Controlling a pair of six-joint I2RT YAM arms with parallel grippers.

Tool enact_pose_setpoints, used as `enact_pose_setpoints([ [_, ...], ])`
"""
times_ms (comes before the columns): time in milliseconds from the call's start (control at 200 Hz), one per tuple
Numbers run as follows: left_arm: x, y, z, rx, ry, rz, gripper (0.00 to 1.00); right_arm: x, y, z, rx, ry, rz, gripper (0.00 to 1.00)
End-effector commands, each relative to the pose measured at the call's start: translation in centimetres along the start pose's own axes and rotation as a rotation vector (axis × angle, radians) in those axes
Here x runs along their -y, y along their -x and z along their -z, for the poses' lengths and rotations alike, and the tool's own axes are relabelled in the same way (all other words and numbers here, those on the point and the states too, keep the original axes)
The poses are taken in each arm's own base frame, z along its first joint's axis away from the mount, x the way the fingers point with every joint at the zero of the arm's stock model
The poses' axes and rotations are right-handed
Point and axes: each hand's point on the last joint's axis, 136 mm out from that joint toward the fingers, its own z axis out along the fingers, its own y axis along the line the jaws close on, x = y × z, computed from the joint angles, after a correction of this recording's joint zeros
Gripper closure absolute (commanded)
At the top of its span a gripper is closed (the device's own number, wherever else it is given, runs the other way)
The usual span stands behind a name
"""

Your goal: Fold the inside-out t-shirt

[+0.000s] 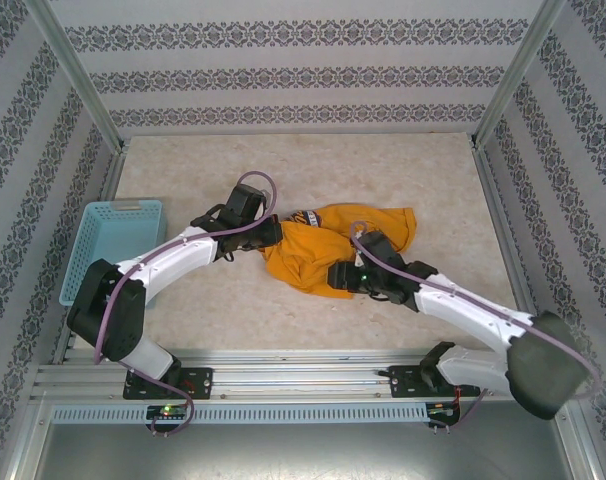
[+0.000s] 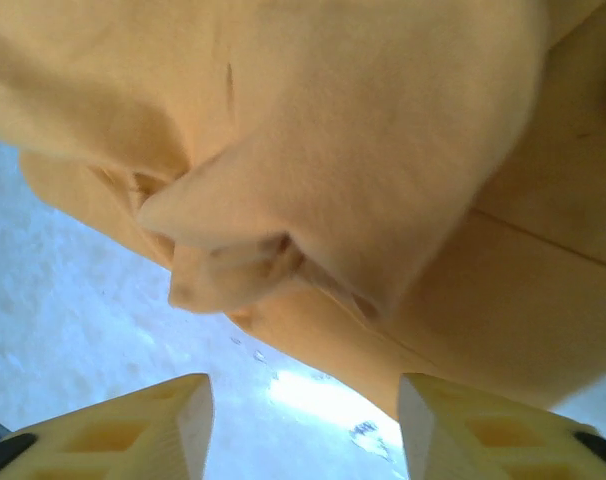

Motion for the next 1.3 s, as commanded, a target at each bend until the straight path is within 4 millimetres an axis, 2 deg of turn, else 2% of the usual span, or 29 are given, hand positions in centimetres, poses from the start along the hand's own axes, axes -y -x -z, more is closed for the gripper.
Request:
enact_pose_setpoints([
  [0, -0.3, 0.3, 0.2, 0.011, 0.008, 0.033, 1.0, -3.0, 2.1, -1.3, 0.062, 0.115, -0.068, 0.56],
  [125, -0.6, -0.1, 0.2, 0.009, 0.013, 0.038, 1.0, -3.3, 3.4, -3.0, 0.082, 0.104, -0.096, 0.65],
  [195, -0.5, -0.3, 0.3, 0.008, 0.009, 0.038, 1.0, -2.6, 3.8, -3.9, 0.071, 0.07, -0.104, 0.7],
  [330, -0.5, -0.2, 0.6, 0.01, 0.013, 0.033, 1.0, -1.4, 4.7, -3.6, 0.084, 0.048, -0.118, 0.82],
  [395, -0.6, -0.2, 0.7, 0.012, 0.023, 0.029, 1.0, -1.2, 5.2, -2.8, 0.102, 0.023, -0.095, 0.82],
  [510, -0.5, -0.1, 1.0, 0.019, 0.019, 0.029, 1.0, -1.8, 5.4, -1.8, 0.11, 0.013, -0.067, 0.71],
  [565, -0.4, -0.1, 1.1, 0.022, 0.014, 0.032, 1.0, -2.1, 5.3, -1.7, 0.112, 0.023, -0.068, 0.67],
  [659, -0.1, 0.0, 1.2, 0.027, 0.003, 0.028, 1.0, -2.3, 5.2, -2.1, 0.101, 0.027, -0.065, 0.65],
  [724, -0.1, 0.0, 1.2, 0.028, 0.003, 0.028, 1.0, -2.3, 5.2, -2.5, 0.088, 0.025, -0.064, 0.67],
  [919, -0.4, -0.3, 1.1, 0.022, 0.013, 0.03, 1.0, -2.6, 5.4, -2.3, 0.091, 0.017, -0.051, 0.85],
  [1044, -1.2, 0.1, 1.2, 0.034, 0.072, 0.012, 1.0, -2.9, 5.9, -0.3, 0.122, 0.005, -0.017, 1.0],
  [1199, -5.3, 2.2, 2.4, 0.101, 0.223, 0.023, 1.0, -2.9, 5.5, 4.5, 0.168, -0.015, 0.046, 1.0],
  [1294, -7.9, 4.1, 3.7, 0.167, 0.387, -0.002, 1.0, -2.7, 4.9, 7.1, 0.199, 0.005, 0.089, 1.0],
])
